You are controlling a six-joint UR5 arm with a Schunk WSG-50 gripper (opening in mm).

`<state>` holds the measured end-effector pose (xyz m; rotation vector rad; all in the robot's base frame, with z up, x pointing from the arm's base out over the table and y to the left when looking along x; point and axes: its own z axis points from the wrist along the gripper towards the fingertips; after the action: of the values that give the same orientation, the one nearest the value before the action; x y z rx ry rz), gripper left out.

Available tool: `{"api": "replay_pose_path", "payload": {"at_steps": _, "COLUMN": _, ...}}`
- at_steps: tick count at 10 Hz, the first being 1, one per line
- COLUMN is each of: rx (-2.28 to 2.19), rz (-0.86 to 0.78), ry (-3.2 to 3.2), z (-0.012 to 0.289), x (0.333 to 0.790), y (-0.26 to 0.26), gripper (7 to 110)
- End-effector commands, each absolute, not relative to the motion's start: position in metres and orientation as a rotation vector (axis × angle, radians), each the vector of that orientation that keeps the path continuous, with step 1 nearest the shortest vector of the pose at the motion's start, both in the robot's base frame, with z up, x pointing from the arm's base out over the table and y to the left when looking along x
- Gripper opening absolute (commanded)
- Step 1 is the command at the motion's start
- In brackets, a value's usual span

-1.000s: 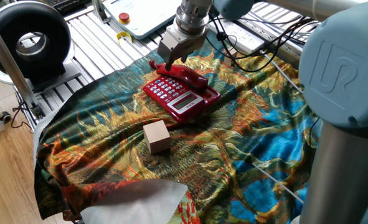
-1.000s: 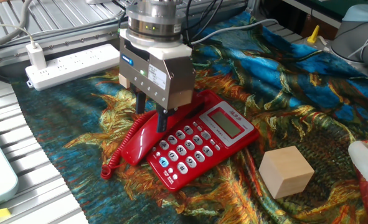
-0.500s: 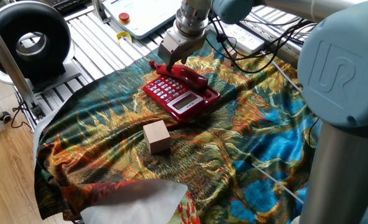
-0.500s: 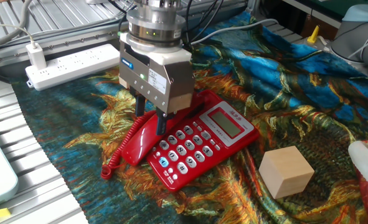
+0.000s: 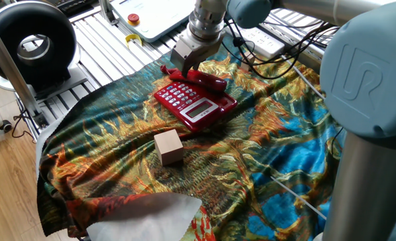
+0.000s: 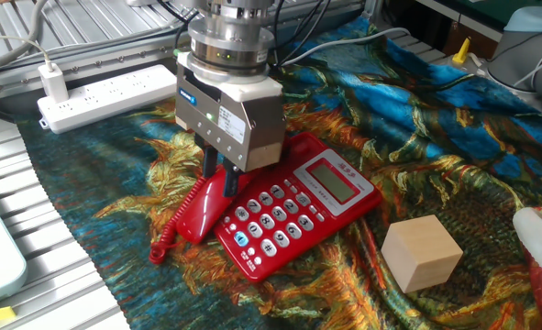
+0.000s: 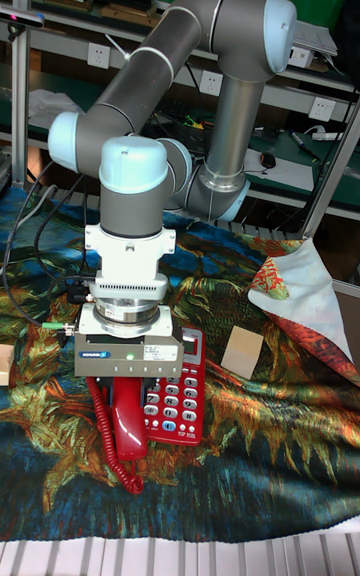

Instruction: Place the handset of the telephone on the corresponding phone cradle

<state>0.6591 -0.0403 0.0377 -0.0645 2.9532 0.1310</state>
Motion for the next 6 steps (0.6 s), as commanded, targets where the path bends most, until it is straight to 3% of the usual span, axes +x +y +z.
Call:
{"api": "replay_pose_path", "payload": {"at_steps": 1, "rx": -0.007, "rz": 0.089, "ry": 2.967, "z": 0.038, "x": 0.658, "y": -0.046, "gripper": 7}}
{"api": "replay_pose_path", "payload": {"at_steps": 5, "rx": -0.052, "rz": 0.132, "ry": 2.956, "z": 0.044, "x": 0.664, "y": -0.033, "gripper": 7}}
{"api": "replay_pose_path", "payload": {"at_steps": 6, "rx": -0.085, "rz": 0.169, "ry": 2.933, "z": 0.043, "x": 0.667, "y": -0.031, "gripper": 22}}
